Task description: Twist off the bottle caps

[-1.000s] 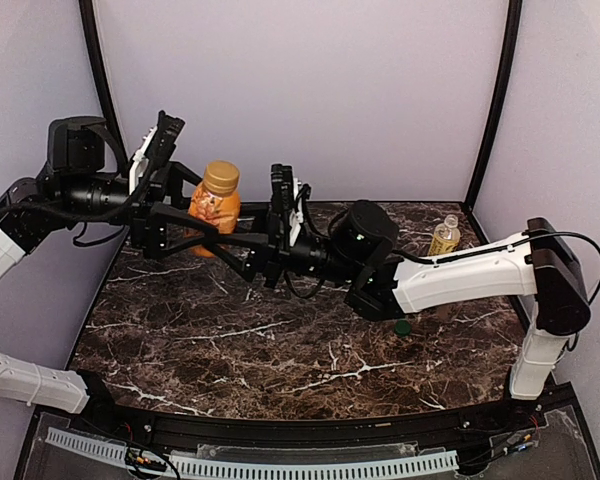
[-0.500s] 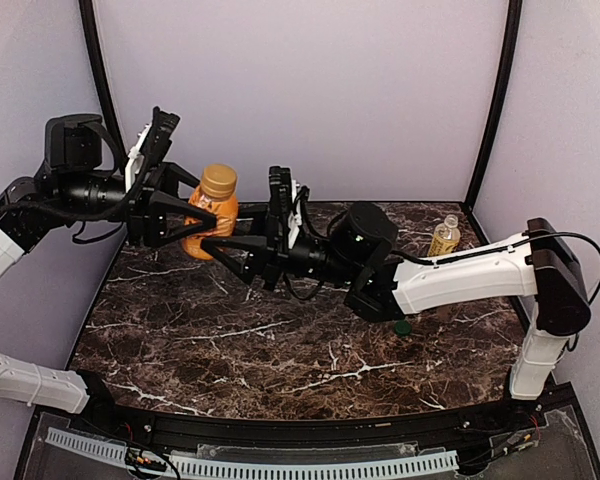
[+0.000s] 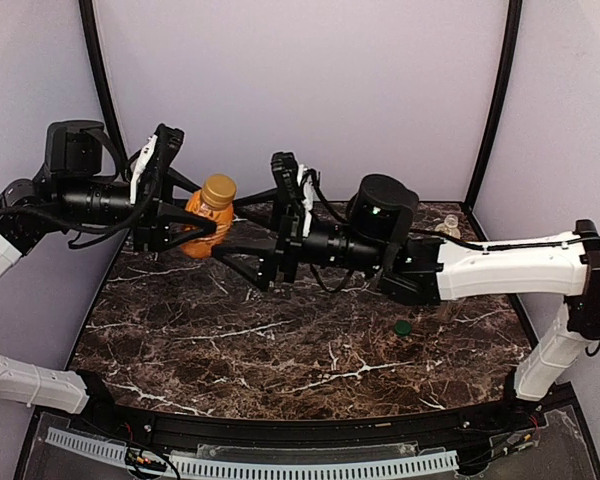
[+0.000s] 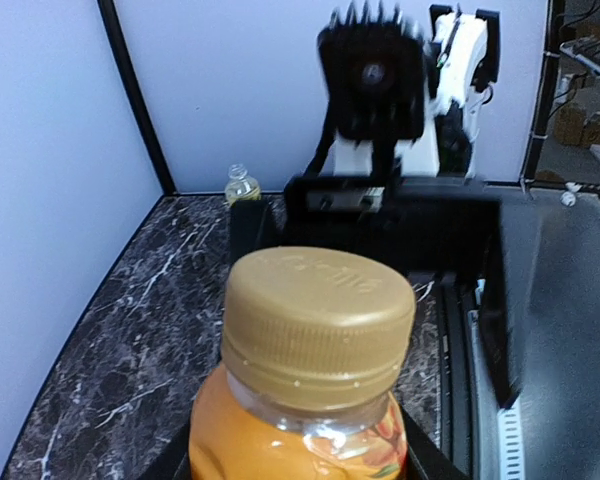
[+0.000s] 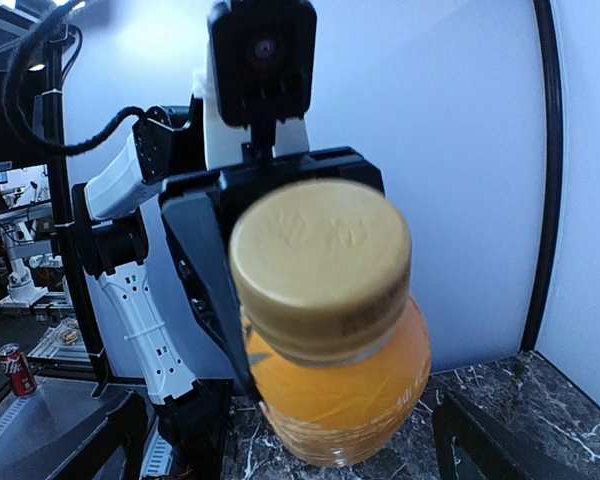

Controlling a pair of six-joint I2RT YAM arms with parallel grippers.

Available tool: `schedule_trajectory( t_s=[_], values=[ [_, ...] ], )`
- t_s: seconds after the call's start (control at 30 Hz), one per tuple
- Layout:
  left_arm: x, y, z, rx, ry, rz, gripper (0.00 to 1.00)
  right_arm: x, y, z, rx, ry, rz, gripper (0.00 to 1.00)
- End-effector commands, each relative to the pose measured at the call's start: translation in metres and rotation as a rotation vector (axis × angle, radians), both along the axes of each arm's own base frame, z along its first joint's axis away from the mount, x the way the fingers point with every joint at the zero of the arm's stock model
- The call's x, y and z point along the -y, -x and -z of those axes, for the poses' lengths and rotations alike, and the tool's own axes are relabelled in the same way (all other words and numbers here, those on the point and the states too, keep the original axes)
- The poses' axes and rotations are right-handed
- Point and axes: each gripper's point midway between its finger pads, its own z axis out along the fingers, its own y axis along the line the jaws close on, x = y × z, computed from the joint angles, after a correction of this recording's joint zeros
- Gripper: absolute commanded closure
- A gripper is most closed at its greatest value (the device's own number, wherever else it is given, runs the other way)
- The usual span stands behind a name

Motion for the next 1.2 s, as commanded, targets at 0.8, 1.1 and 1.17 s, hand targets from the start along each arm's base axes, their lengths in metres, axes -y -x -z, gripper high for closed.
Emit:
schedule_trajectory(
  t_s=[0.8,1.1,1.17],
  values=[
    [-0.022,-0.054,0.042,0.392,-0.311,-0.226,0.69,-0.011,-0.058,-0.009,-0.383,0.327,0.301,0.32],
    [-0.021,-0.052,0.045,0.401,-0.32,-0.212,0.7,-0.017,-0.061,-0.002,-0.376,0.338,0.295,0.59],
    [-0.021,-0.052,0.044,0.402,-0.319,-0.211,0.7,-0.017,-0.061,-0.001,-0.376,0.34,0.292,0.79]
  ],
)
